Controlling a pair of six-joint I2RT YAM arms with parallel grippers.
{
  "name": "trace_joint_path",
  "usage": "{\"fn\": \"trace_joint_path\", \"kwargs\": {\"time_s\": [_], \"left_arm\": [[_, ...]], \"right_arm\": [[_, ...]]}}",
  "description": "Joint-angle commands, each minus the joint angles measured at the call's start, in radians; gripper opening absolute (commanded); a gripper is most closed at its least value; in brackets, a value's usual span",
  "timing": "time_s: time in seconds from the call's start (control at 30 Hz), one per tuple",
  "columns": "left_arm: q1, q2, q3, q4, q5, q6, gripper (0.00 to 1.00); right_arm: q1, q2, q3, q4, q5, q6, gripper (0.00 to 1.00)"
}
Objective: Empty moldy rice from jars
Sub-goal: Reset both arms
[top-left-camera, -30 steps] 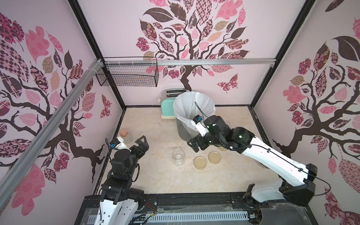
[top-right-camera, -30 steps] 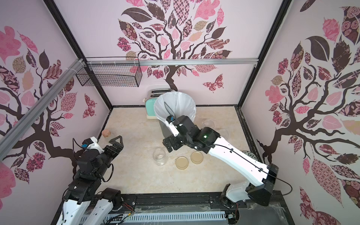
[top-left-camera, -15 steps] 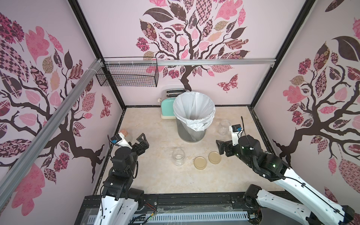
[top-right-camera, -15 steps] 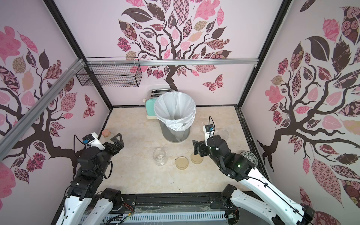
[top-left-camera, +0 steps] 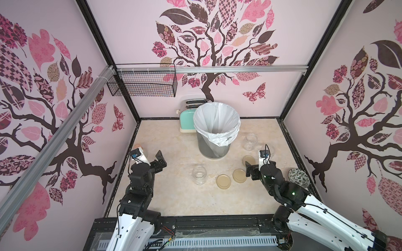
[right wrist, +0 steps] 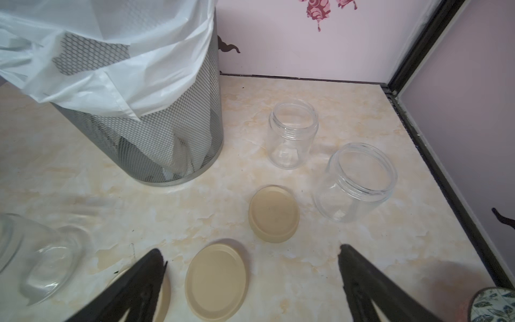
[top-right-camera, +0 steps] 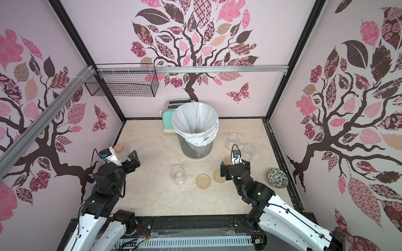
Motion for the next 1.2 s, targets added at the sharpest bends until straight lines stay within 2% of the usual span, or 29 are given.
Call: {"fn": "trace_joint_path", "kwargs": {"time_s": [0.0,0.2,0.37,0.53,0.57,0.63,0.67,0.7,0.77,0.93,1.07,1.17], "left_arm": [[0.006,-0.003,-0.038,0.082,-0.037,0.107,0.98],[0.005,0.032,-0.160,0.231,-0.109,0.188,0.98],[0.005,0.141,-0.281,0.453,-0.143,0.254,0.98],[0.011,0.287,-0.368,0.730,-0.120,0.251,0.98],[0.015,0.325,-0.373,0.767,-0.106,0.252,0.98],[0.026,0.410,-0.371,0.808,-0.098,0.256,0.98],[0.034,0.453,-0.367,0.830,-0.103,0.249,0.98],[0.047,0.509,-0.366,0.875,-0.099,0.234,0.98],[0.072,0.582,-0.337,0.907,-0.054,0.241,0.98],[0.150,0.749,-0.259,0.986,0.047,0.239,0.98],[0.187,0.858,-0.207,1.056,0.116,0.322,0.98],[0.195,0.908,-0.158,1.026,0.133,0.309,0.98]], "right_arm": [[0.000,-0.067,-0.056,0.149,0.089,-0.026,0.99],[-0.002,-0.171,-0.220,0.307,0.201,-0.105,0.99],[-0.021,-0.113,-0.328,0.459,0.246,-0.190,1.00],[-0.138,0.021,-0.403,0.736,0.181,-0.294,0.99],[-0.199,0.044,-0.422,0.753,0.156,-0.253,0.99],[-0.350,0.077,-0.463,0.784,0.016,-0.174,0.99],[-0.437,0.081,-0.429,0.690,-0.072,-0.124,0.99],[-0.505,0.091,-0.423,0.696,-0.135,-0.101,0.99],[-0.572,0.113,-0.444,0.775,-0.184,-0.083,0.99],[-0.580,0.235,-0.445,0.955,-0.191,-0.134,0.99],[-0.581,0.414,-0.380,1.038,-0.178,-0.180,0.99],[-0.591,0.558,-0.345,1.190,-0.210,-0.236,0.99]]}}
